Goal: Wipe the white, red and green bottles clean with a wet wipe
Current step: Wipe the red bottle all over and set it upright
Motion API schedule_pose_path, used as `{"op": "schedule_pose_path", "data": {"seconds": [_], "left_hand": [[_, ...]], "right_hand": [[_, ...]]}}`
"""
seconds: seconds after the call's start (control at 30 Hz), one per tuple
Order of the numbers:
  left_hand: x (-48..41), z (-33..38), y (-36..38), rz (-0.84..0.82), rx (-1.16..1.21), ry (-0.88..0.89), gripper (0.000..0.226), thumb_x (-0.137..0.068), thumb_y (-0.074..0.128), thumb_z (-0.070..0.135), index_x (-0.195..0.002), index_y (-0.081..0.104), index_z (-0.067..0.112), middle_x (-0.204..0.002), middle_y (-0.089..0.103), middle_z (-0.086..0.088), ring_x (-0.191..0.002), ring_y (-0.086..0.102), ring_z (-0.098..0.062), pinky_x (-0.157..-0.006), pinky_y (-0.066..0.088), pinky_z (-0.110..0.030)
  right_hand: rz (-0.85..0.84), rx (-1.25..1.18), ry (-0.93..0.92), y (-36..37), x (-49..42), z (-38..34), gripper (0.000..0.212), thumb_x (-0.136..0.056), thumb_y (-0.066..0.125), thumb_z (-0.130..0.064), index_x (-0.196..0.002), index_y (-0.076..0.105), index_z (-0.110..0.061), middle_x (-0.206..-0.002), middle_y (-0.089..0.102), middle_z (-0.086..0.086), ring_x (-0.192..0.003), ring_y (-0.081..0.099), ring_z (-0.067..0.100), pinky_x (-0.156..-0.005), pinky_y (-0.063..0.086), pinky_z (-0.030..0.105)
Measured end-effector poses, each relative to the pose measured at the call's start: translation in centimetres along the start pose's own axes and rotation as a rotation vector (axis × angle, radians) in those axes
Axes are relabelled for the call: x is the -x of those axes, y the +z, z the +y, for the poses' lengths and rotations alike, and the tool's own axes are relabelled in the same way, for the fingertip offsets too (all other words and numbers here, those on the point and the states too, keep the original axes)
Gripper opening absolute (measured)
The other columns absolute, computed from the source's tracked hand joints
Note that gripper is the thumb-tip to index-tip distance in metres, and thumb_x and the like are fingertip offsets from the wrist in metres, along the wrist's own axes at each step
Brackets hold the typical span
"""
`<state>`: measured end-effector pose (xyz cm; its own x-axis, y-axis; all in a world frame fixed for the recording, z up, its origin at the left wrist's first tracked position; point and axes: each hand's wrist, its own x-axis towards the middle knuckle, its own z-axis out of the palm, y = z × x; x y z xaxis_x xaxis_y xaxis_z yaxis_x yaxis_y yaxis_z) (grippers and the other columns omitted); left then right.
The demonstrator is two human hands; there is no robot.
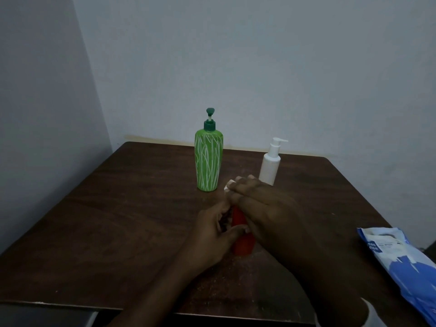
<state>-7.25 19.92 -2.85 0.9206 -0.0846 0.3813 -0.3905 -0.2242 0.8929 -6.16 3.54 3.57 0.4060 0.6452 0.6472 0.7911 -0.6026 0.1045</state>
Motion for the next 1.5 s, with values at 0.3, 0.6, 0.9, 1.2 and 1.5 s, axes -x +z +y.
{"op": "schedule_pose_path", "data": {"seconds": [0.3,0.6,0.9,1.2,1.5], "left_hand": [[0.0,0.0,-0.2,-0.044,0.047,-0.084,0.037,-0.085,0.082,0.021,-0.120,0.070,0.024,-0.112,0.077,0.009,-0.104,0.073,-0.008,-0.093,0.061,-0.041],[-0.1,1.1,0.4,-0.199,0.036,-0.148,0.047,-0.092,0.076,0.029,-0.125,0.052,0.053,-0.121,0.067,0.029,-0.113,0.065,0.007,-0.090,0.055,-0.021],[0.0,4.0,1.7,-0.204,0.384,-0.237,0.055,-0.090,0.075,0.011,-0.117,0.058,0.056,-0.095,0.076,-0.011,-0.073,0.073,-0.034,-0.068,0.062,-0.050],[0.3,6.2,0.1,-0.290,0.629,-0.310,0.040,-0.082,0.074,0.015,-0.108,0.064,0.045,-0.091,0.071,-0.019,-0.063,0.066,-0.036,-0.059,0.057,-0.042],[0.3,6.5,1.2,-0.278,0.491,-0.309,0.055,-0.082,0.075,0.017,-0.124,0.055,0.047,-0.099,0.074,-0.015,-0.069,0.067,-0.037,-0.061,0.058,-0.046]], "right_hand": [[0.084,-0.173,0.152,-1.9,3.1,3.5,0.038,-0.093,0.052,-0.021,-0.131,0.055,-0.017,-0.138,0.053,0.000,-0.131,0.046,0.004,-0.107,0.040,0.025],[0.191,-0.358,0.340,-1.5,2.1,2.7,0.036,-0.092,0.062,-0.018,-0.128,0.061,-0.018,-0.130,0.061,-0.006,-0.120,0.055,-0.002,-0.099,0.048,0.022],[0.257,-0.404,0.369,-4.1,-0.6,1.9,0.030,-0.087,0.070,-0.013,-0.117,0.070,-0.018,-0.117,0.068,-0.010,-0.110,0.060,-0.004,-0.094,0.047,0.016],[0.348,-0.818,0.630,-4.7,0.6,3.5,0.024,-0.083,0.070,-0.005,-0.106,0.073,-0.010,-0.100,0.075,-0.001,-0.097,0.070,0.013,-0.086,0.056,0.035],[0.352,-0.277,0.301,-4.3,-1.7,0.9,0.024,-0.086,0.070,-0.007,-0.109,0.073,-0.014,-0.111,0.071,-0.005,-0.107,0.064,0.005,-0.094,0.050,0.029]]}}
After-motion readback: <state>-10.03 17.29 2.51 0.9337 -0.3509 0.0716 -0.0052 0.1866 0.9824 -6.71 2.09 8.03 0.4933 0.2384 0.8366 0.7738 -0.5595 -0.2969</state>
